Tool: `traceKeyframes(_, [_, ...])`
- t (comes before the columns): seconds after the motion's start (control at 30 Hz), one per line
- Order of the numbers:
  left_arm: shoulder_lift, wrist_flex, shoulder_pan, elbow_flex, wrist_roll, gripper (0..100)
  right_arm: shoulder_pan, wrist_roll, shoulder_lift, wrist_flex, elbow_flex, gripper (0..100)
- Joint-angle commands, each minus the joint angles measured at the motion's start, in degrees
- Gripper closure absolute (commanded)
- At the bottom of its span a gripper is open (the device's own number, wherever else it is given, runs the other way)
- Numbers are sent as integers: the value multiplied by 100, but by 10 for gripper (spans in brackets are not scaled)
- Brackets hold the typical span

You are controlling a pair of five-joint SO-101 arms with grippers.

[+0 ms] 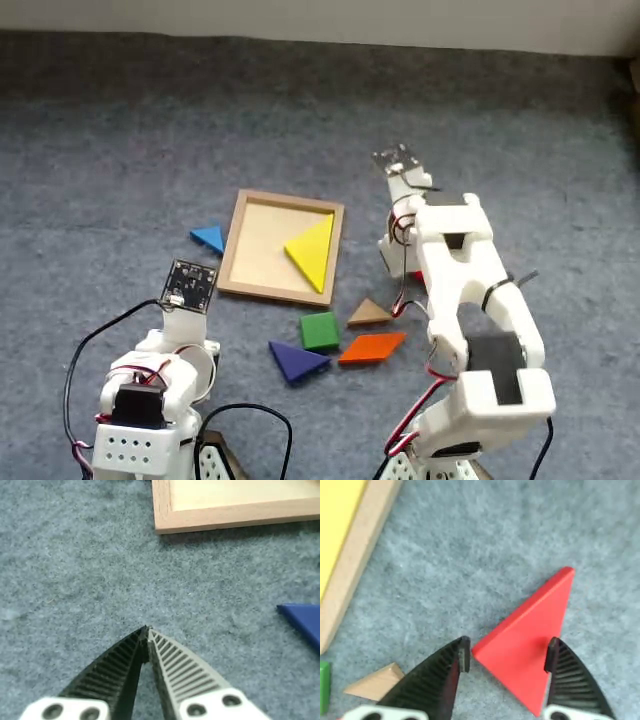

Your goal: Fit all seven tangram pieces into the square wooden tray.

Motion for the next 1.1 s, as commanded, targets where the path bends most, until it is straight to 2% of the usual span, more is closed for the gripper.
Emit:
traceKeyframes(0.0, [-268,26,-57,110,-26,995,-92,35,-752,22,-31,775])
traceKeyframes(0.33, [-268,26,-57,110,-26,995,-365,9,-1077,31,-4,773])
traceKeyframes(0.4, [-268,26,-57,110,-26,995,-365,-378,-1068,31,4,762])
traceKeyframes(0.5, [-268,26,-57,110,-26,995,-356,-923,-1024,31,84,657])
traceKeyframes(0.57, [-268,26,-57,110,-26,995,-356,-967,-884,31,136,594])
traceKeyframes(1.07, [-268,26,-57,110,-26,995,-259,-1002,479,40,-312,613])
